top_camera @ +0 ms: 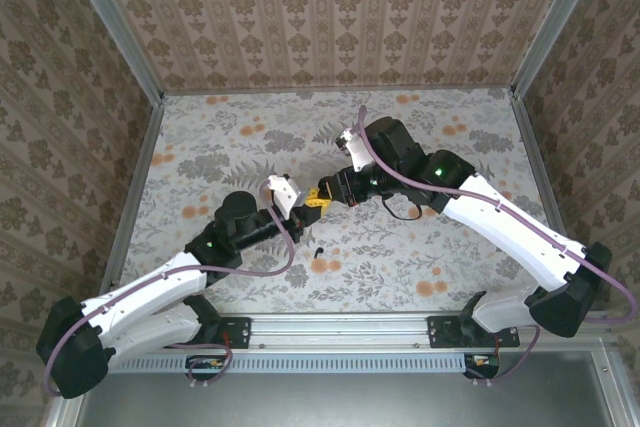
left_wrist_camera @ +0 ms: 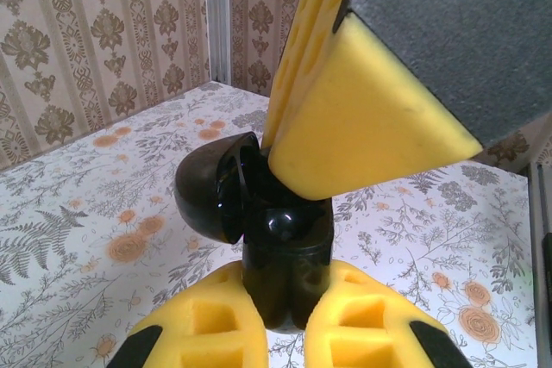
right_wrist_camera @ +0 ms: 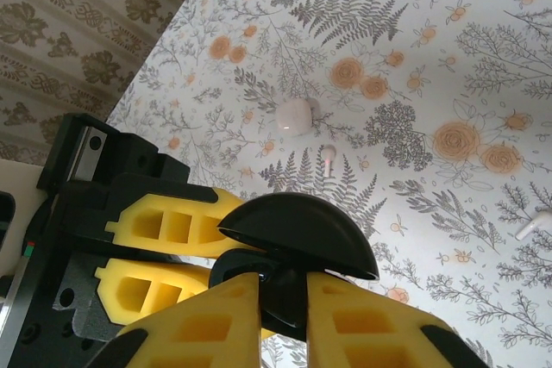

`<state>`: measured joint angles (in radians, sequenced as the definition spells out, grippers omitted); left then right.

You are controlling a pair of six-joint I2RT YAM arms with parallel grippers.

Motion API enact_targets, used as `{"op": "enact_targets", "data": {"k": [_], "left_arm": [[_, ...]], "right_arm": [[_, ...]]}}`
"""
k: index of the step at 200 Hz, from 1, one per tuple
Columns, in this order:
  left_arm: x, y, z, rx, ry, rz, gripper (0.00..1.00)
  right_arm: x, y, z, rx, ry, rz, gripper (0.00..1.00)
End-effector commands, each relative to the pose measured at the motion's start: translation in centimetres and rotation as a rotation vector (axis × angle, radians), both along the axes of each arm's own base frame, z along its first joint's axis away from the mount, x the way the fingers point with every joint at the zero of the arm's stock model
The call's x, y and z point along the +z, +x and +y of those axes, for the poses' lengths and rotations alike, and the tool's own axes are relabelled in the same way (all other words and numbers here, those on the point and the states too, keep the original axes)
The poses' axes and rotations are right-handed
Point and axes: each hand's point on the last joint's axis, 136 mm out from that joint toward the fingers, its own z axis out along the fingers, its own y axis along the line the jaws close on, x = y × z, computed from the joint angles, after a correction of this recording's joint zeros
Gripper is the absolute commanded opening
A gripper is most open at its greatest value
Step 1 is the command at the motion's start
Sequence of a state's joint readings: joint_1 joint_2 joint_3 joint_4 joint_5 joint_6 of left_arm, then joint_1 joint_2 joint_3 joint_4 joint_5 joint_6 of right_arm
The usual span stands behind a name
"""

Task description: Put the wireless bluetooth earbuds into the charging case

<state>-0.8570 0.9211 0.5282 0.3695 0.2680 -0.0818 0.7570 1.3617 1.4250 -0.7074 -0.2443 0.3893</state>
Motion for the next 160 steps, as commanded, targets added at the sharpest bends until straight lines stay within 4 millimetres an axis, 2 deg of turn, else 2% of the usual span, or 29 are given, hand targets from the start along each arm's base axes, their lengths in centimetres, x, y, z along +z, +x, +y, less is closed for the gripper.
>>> {"op": "enact_targets", "data": {"k": [1, 90, 160], "left_arm": [[1.4, -0.2, -0.1, -0.007, -0.041, -0.036, 0.00], [1.3, 1.3, -0.2, 0.110, -0.019, -0.082, 0.00], [1.4, 1.9, 0.2, 0.167, -0.009, -0.127, 0.00]], "right_arm": [[-0.6, -0.3, -0.3, 0.006, -0.019, 0.013, 0.15], [-0.4, 1.7, -1.4, -0.153, -0.035, 0.007, 0.04], [-0.4, 2.7, -2.1, -0.258, -0.036, 0.021, 0.00]]}}
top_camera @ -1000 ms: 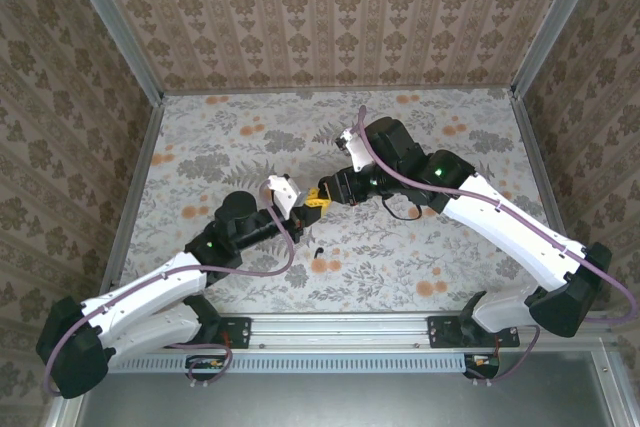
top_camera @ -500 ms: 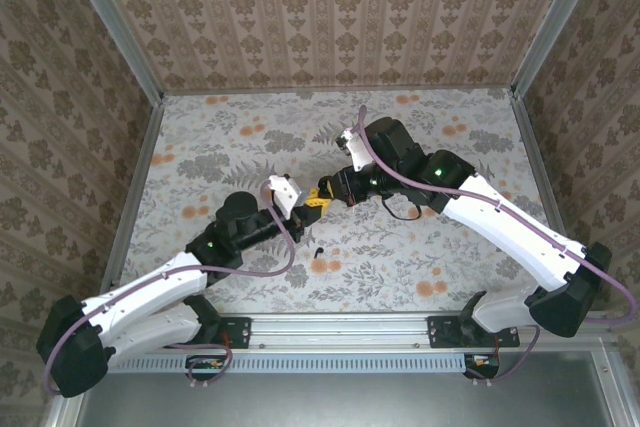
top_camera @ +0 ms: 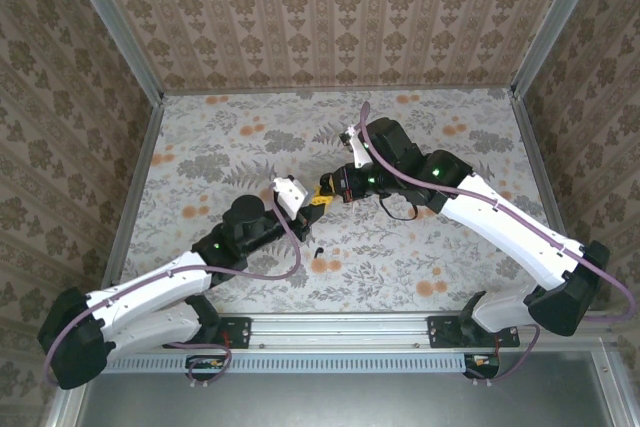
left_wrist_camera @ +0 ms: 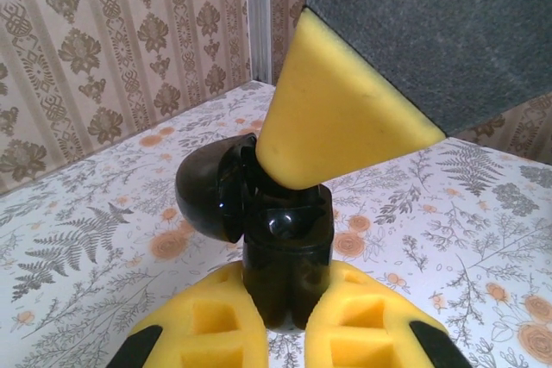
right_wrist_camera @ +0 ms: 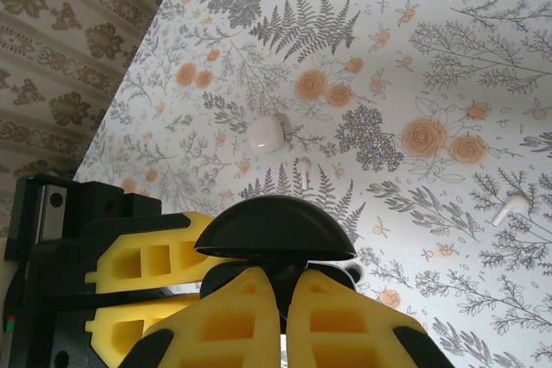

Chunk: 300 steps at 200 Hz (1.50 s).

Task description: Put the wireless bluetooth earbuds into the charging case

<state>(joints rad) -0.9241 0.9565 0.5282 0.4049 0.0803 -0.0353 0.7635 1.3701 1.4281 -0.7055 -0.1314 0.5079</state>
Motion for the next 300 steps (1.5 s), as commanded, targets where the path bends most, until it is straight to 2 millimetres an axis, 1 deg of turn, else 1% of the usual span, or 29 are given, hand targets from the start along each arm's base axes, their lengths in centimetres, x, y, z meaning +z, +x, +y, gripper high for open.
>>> {"op": "enact_targets", "data": {"k": [1, 13, 42, 44, 46, 89, 112, 126, 147, 162, 185, 196, 198, 201, 236, 252, 271, 300], "left_arm": [[1.8, 0.7, 0.4, 0.051, -0.041, -0.075, 0.00], [1.8, 0.8, 0.4, 0.055, -0.042, -0.080, 0.00], [1.7, 0.8, 0.2, 0.055, -0.032, -0.091, 0.00], [1.8, 0.8, 0.2, 0.054, -0.031, -0.093, 0.00], [1.7, 0.8, 0.1, 0.054, -0.030, -0.094, 0.00], [1.6, 0.9, -0.1, 0.055, -0.013, -0.109, 0.00], [1.6, 0.9, -0.1, 0.056, -0.011, -0.117, 0.00], [1.6, 0.9, -0.1, 0.054, -0.012, -0.120, 0.00], [1.5, 0.9, -0.1, 0.053, -0.010, -0.123, 0.00], [1.4, 0.8, -0.2, 0.048, -0.012, -0.122, 0.00], [1.2, 0.7, -0.3, 0.037, -0.018, -0.113, 0.00], [1.2, 0.7, -0.3, 0.030, -0.021, -0.110, 0.00], [1.1, 0.7, -0.3, 0.029, -0.021, -0.108, 0.00], [1.1, 0.6, -0.4, 0.025, -0.022, -0.106, 0.00], [1.2, 0.4, -0.1, -0.008, -0.053, -0.080, 0.00], [1.3, 0.5, 0.2, -0.014, -0.072, -0.059, 0.00], [1.3, 0.6, 0.7, -0.015, -0.091, -0.038, 0.00], [1.6, 0.8, 2.1, 0.016, -0.111, -0.030, 0.00]], "right_arm": [[0.0, 1.3, -1.2, -0.104, -0.029, -0.003, 0.00], [-0.1, 1.4, -1.1, -0.115, -0.025, 0.003, 0.00], [0.4, 1.6, -1.3, -0.145, -0.013, 0.004, 0.00], [-0.4, 1.9, -1.1, -0.147, -0.030, 0.018, 0.00], [-0.6, 2.0, -1.1, -0.150, -0.034, 0.022, 0.00], [-0.7, 2.6, -1.4, -0.206, -0.047, 0.042, 0.00], [-1.1, 2.6, -1.3, -0.221, -0.043, 0.065, 0.00], [-1.3, 2.6, -1.2, -0.226, -0.035, 0.073, 0.11], [-0.6, 2.5, -0.9, -0.221, -0.005, 0.069, 0.27], [0.1, 2.5, -0.9, -0.217, 0.018, 0.056, 0.33], [1.3, 2.2, -1.0, -0.212, 0.045, 0.032, 0.39], [1.4, 2.4, -1.2, -0.217, 0.043, 0.028, 0.42], [2.3, 2.1, -1.4, -0.216, 0.061, 0.013, 0.42], [2.7, 1.9, -1.6, -0.215, 0.069, 0.005, 0.42], [5.6, 1.1, -2.6, -0.195, 0.132, -0.067, 0.48], [6.5, 0.8, -3.2, -0.183, 0.145, -0.104, 0.48], [6.6, 0.6, -3.4, -0.163, 0.152, -0.137, 0.50], [5.8, 0.4, -3.6, -0.142, 0.153, -0.123, 0.51]]}}
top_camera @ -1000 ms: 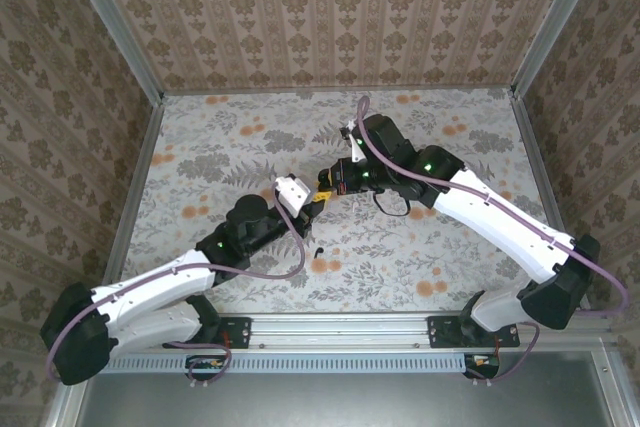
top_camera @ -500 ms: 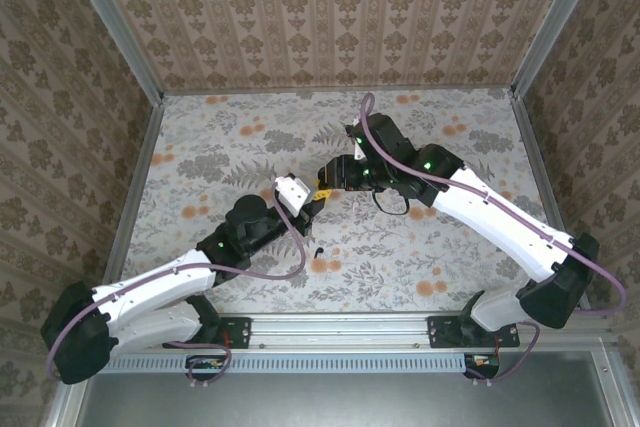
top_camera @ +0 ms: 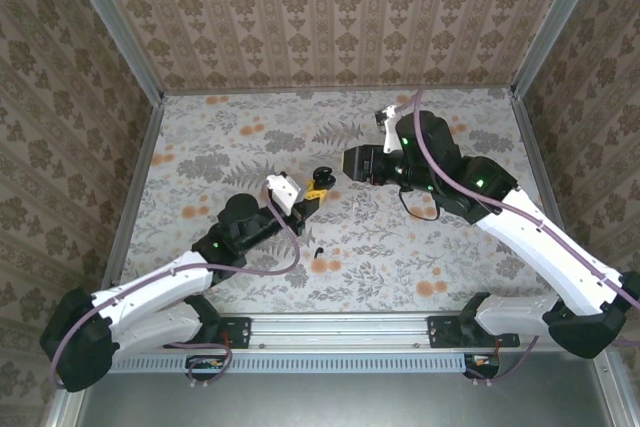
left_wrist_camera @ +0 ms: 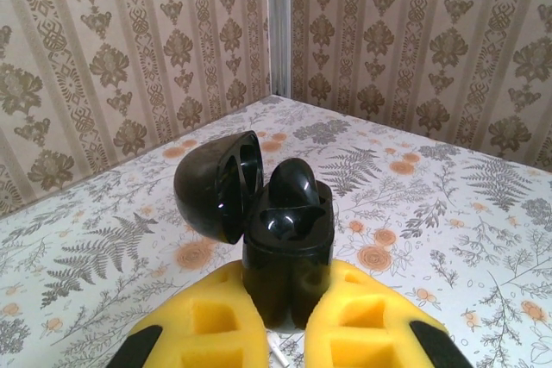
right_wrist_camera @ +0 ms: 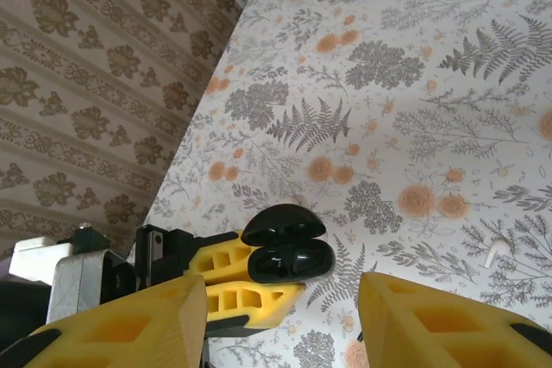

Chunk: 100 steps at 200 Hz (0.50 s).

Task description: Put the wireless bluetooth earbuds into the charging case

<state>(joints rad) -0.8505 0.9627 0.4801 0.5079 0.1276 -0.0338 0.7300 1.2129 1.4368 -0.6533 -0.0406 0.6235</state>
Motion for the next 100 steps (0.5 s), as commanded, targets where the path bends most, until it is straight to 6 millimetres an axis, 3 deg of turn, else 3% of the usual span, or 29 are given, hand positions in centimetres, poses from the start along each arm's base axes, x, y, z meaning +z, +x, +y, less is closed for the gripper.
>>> {"op": "enact_targets", "data": {"k": [1, 37, 71, 100], "left_arm": [[1.5, -0.6, 1.0, -0.010, -0.069, 0.000, 0.00], [1.8, -0.4, 4.2, 0.089, -0.033, 0.000, 0.00], [1.9, -0.9, 7.8, 0.195, -0.021, -0.005, 0.00], [1.2, -1.6, 9.4, 0.237, -0.025, 0.011, 0.00]], "right_arm": [[-1.3, 0.2, 0.0, 0.032, -0.021, 0.002, 0.51], [-5.3, 0.5, -0.5, 0.028, -0.079, 0.090, 0.51], [-12.4, -0.5, 0.6, 0.052, -0.092, 0.261, 0.46], [-18.2, -1.8, 2.2, 0.066, -0.104, 0.377, 0.44]]}}
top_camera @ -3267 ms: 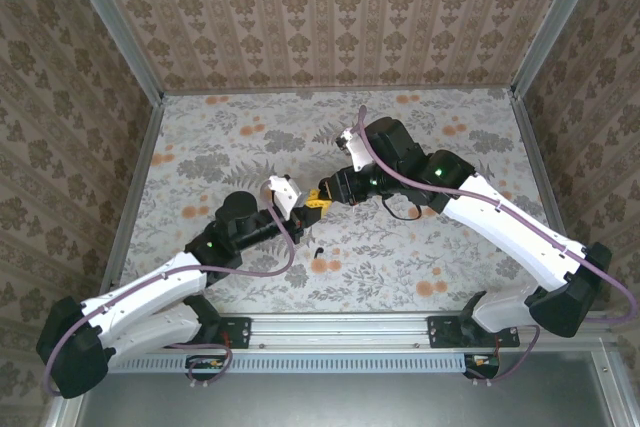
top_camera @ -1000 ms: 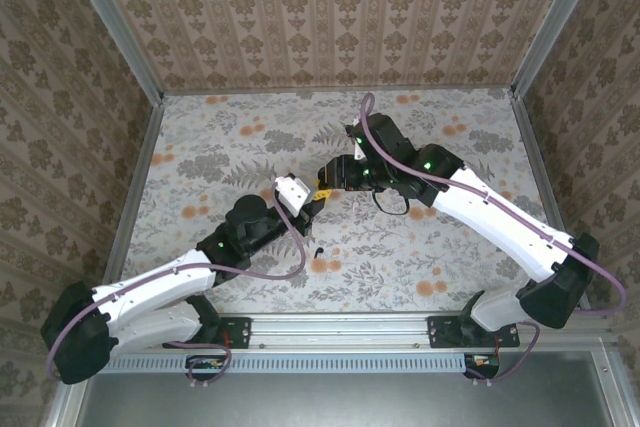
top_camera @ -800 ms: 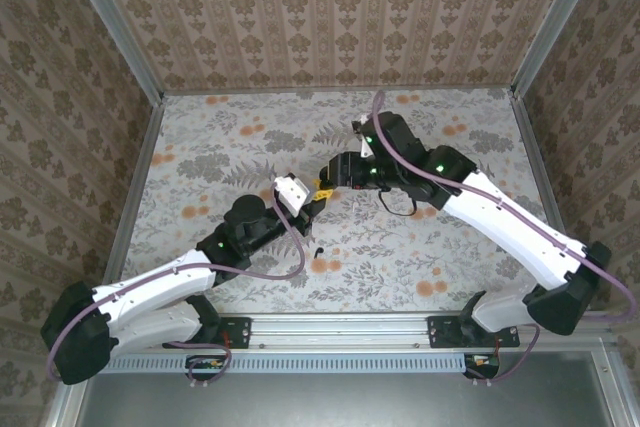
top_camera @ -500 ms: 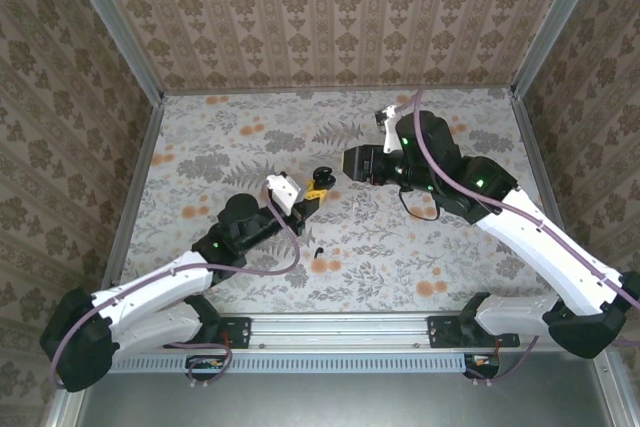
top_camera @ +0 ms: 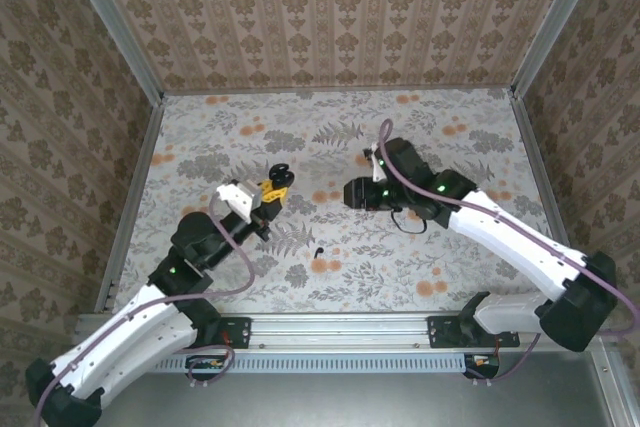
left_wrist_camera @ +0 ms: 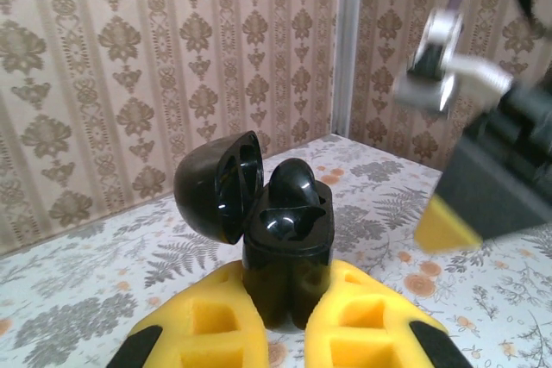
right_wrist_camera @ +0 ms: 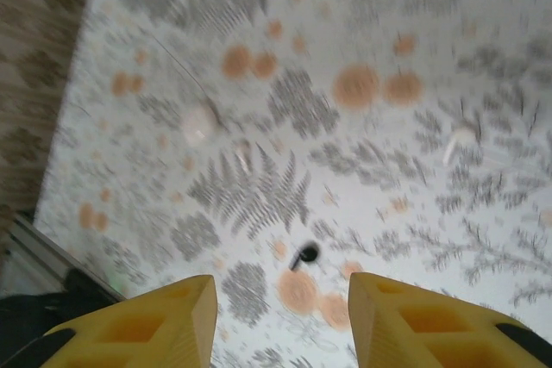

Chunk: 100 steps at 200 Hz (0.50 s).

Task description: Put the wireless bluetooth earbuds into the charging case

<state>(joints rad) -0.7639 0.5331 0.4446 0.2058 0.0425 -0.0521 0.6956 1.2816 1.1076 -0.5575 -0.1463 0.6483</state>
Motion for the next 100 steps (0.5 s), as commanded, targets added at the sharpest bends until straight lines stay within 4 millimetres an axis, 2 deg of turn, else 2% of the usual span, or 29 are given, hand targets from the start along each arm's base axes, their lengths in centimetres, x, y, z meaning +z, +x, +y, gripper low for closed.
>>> {"op": "enact_targets", "data": {"k": [1, 16, 23, 46, 78, 100], "left_arm": [[-2.7, 0.1, 1.5, 0.064, 0.045, 0.068, 0.00], [-3.2, 0.0, 1.8, 0.071, 0.044, 0.082, 0.00], [-3.4, 0.0, 1.8, 0.072, 0.046, 0.087, 0.00], [-4.2, 0.2, 1.5, 0.066, 0.061, 0.109, 0.00], [-4.9, 0.5, 1.0, 0.057, 0.080, 0.129, 0.00], [-5.3, 0.7, 0.8, 0.054, 0.083, 0.140, 0.00]], "right_arm": [[-3.7, -1.3, 2.1, 0.023, 0.030, 0.098, 0.44], [-5.6, -2.1, 3.3, 0.050, 0.013, 0.143, 0.44], [-7.4, -2.3, 4.0, 0.067, -0.013, 0.181, 0.44], [-10.3, -3.1, 5.6, 0.108, -0.056, 0.257, 0.43], [-12.8, -3.7, 7.4, 0.149, -0.074, 0.322, 0.36], [-14.0, -3.7, 7.8, 0.166, -0.096, 0.347, 0.32]]}}
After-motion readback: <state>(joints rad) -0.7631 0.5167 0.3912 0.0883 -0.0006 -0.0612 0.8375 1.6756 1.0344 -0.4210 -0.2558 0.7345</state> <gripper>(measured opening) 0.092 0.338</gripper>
